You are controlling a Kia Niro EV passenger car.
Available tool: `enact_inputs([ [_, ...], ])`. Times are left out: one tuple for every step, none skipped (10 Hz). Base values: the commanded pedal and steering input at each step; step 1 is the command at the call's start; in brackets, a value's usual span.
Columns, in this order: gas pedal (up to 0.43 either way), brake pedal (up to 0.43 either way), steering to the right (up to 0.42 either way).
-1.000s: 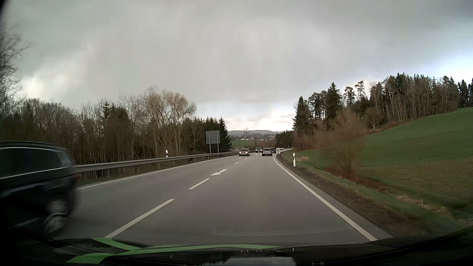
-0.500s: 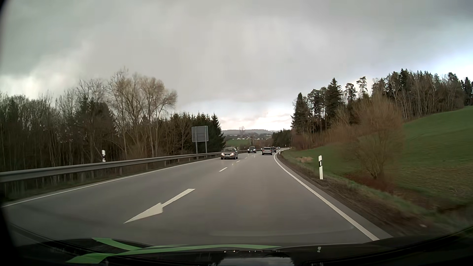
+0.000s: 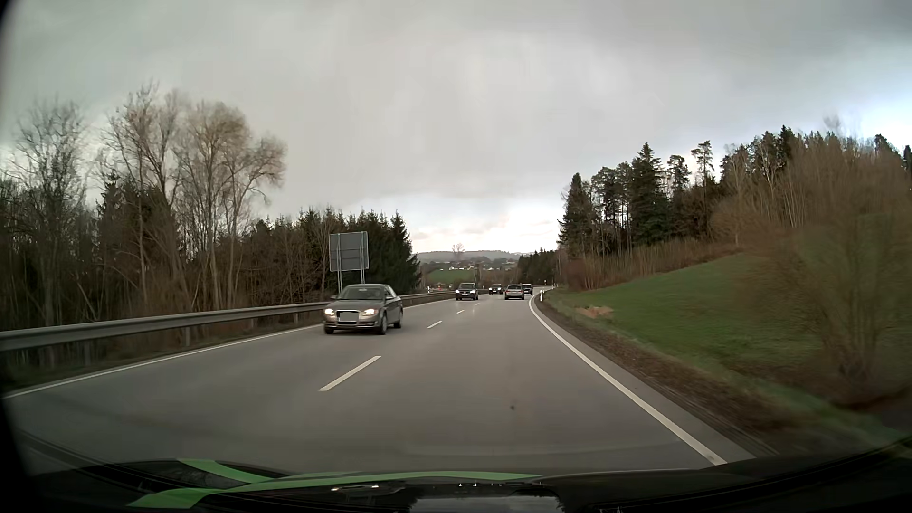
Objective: Follow the waypoints while adhering to traffic rules and regulations
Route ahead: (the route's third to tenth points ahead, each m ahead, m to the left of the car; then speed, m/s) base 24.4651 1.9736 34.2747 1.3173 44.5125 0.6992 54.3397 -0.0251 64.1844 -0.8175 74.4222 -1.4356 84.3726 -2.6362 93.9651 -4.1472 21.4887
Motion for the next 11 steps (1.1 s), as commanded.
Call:
enact_inputs([
  [0.157,0.000,0.004],
  [0.157,0.000,0.005],
  [0.157,0.000,0.005],
  [0.157,0.000,0.004],
  [0.157,0.000,0.004],
  [0.157,0.000,0.004],
  [0.157,0.000,0.005],
  [0.157,0.000,0.005],
  [0.157,0.000,0.005],
  [0.157,0.000,0.005],
  [0.157,0.000,0.004],
])
